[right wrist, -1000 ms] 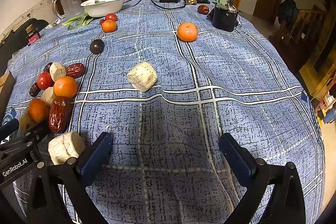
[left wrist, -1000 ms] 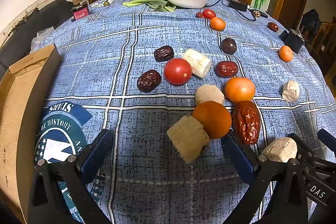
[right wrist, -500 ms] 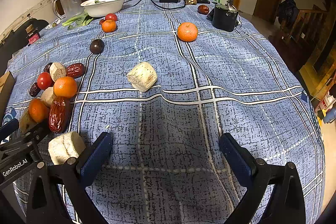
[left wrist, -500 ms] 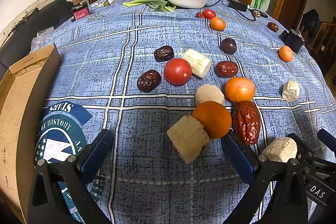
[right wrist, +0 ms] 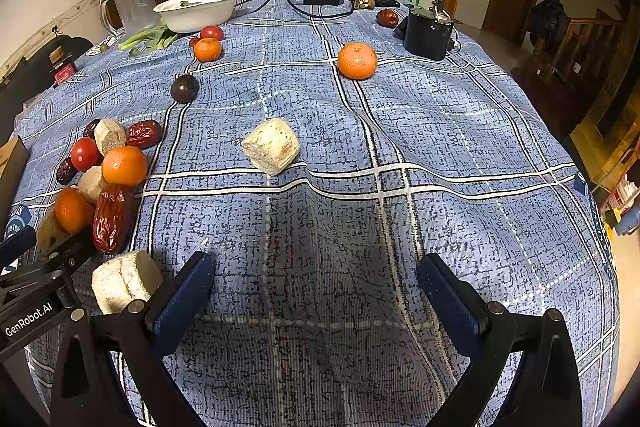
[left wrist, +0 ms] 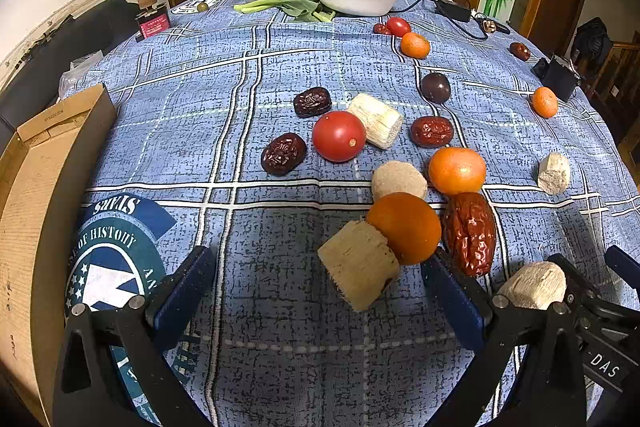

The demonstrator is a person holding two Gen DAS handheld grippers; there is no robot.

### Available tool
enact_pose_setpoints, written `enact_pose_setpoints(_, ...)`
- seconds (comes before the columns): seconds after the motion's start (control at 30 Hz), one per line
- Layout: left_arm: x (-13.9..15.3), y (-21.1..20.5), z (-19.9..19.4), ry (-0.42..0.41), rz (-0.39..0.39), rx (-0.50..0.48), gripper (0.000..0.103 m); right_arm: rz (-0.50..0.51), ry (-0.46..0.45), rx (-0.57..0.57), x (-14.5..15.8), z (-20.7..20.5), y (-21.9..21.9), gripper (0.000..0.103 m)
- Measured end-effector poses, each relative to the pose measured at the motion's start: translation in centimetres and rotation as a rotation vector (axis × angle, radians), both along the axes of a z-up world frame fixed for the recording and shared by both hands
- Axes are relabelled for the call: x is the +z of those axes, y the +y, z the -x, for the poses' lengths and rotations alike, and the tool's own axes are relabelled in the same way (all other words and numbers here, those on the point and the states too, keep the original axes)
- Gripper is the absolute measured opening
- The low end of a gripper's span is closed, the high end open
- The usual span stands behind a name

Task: Organize fruits

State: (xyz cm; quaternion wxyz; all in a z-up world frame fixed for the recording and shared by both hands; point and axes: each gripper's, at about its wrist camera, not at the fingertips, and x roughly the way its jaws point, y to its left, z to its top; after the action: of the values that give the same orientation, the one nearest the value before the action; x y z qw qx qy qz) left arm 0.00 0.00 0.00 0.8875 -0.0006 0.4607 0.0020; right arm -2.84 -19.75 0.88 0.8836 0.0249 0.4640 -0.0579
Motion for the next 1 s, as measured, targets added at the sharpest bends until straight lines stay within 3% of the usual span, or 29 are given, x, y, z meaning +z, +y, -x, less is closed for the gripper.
enact_pose_setpoints(0.8,0.00,0.00,0.00,0.000,0.000,-0.001,0.103,0.000,-0.001,0.000,-0.37,0.05,-0.27,0.102)
enact_pose_setpoints(1.0,0.06,0.26,-0.23,0.040,-0.001,-0.064,0.103,-0.004,0.001,0.000,-0.46,0.07,-0.36,0.102)
